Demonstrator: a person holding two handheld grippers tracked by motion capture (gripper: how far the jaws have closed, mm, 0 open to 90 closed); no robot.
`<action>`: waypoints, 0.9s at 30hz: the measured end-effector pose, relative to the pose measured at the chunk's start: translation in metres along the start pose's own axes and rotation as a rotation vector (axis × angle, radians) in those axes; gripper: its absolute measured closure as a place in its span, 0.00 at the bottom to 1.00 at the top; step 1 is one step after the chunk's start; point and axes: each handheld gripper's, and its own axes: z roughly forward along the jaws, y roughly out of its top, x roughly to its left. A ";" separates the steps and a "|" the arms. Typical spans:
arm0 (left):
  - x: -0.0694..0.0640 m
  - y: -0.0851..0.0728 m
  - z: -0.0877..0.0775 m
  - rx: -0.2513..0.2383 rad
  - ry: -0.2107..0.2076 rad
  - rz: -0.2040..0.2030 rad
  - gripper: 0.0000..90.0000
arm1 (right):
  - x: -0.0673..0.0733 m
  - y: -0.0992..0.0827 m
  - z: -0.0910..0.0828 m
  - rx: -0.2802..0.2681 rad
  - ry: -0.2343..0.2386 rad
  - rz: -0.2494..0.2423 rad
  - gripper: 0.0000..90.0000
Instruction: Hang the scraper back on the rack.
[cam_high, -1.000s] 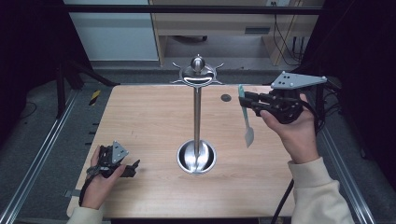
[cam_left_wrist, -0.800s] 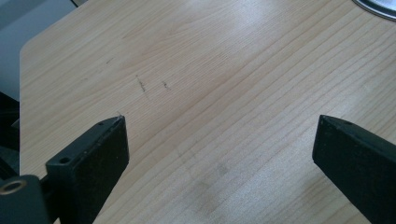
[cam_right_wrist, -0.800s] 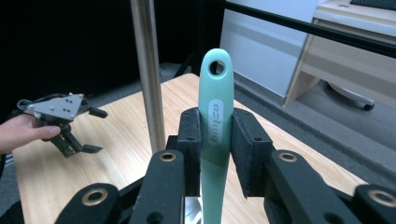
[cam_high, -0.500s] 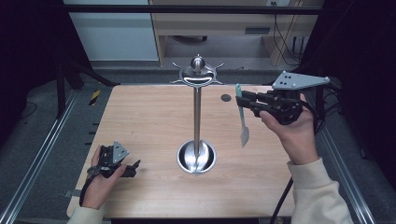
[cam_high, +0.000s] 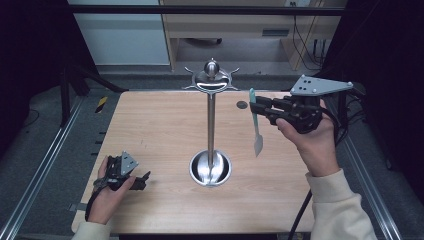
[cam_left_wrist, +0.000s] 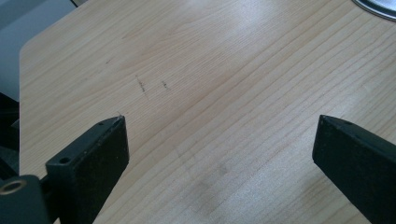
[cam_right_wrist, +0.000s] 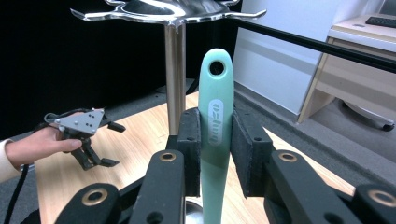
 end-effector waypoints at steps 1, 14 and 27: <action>0.000 0.000 0.000 -0.001 0.000 -0.001 0.04 | 0.000 0.000 0.000 0.000 0.001 0.000 0.83; 0.000 0.000 0.000 -0.006 0.001 -0.005 0.04 | 0.004 0.002 0.000 -0.012 0.012 -0.013 0.83; 0.001 0.000 0.000 -0.006 0.000 -0.006 0.04 | 0.007 0.004 0.002 -0.019 0.023 -0.021 0.83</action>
